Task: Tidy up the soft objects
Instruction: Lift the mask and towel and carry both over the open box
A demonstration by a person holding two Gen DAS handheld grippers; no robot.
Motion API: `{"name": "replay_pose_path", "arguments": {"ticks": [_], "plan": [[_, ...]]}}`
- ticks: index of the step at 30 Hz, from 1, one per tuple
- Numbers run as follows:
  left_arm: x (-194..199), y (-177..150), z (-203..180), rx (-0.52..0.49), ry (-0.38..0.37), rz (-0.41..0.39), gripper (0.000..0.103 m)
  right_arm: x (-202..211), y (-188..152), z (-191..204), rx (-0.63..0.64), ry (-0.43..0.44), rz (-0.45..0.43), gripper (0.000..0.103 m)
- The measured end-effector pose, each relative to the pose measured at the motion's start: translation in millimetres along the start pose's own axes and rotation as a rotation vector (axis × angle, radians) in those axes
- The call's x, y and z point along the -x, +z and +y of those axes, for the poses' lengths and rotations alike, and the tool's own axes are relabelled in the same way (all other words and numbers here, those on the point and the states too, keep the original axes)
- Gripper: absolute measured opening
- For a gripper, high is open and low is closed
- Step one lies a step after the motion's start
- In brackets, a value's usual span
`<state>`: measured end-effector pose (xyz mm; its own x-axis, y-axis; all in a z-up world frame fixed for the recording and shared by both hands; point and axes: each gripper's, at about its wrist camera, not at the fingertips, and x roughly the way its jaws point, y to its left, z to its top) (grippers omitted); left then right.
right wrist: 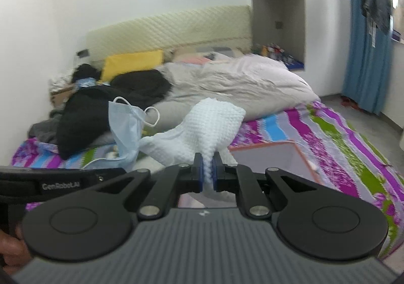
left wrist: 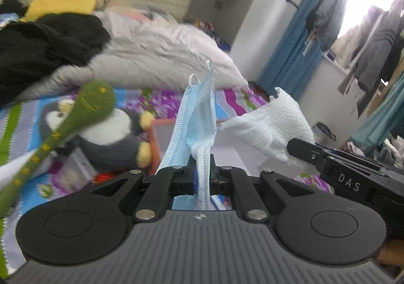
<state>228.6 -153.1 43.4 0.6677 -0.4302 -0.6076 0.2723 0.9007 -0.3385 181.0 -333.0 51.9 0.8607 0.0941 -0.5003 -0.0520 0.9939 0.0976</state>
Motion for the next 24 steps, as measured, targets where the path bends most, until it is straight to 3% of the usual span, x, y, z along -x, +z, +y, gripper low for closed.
{"name": "replay_pose_path", "arguments": {"ticks": [9,19,24], "plan": [[-93,-6,-22,0.001,-0.043,0.207,0.007,-41,-21,-71,-0.081,-0.103,0.176,0.011],[-157,-25,-50,-0.085,-0.023,0.333,0.008,-91,-60,-119,-0.186,-0.146,0.378,0.011],[-166,-38,-52,-0.076,-0.033,0.366,0.008,-90,-77,-120,-0.202,-0.147,0.407,0.013]]}}
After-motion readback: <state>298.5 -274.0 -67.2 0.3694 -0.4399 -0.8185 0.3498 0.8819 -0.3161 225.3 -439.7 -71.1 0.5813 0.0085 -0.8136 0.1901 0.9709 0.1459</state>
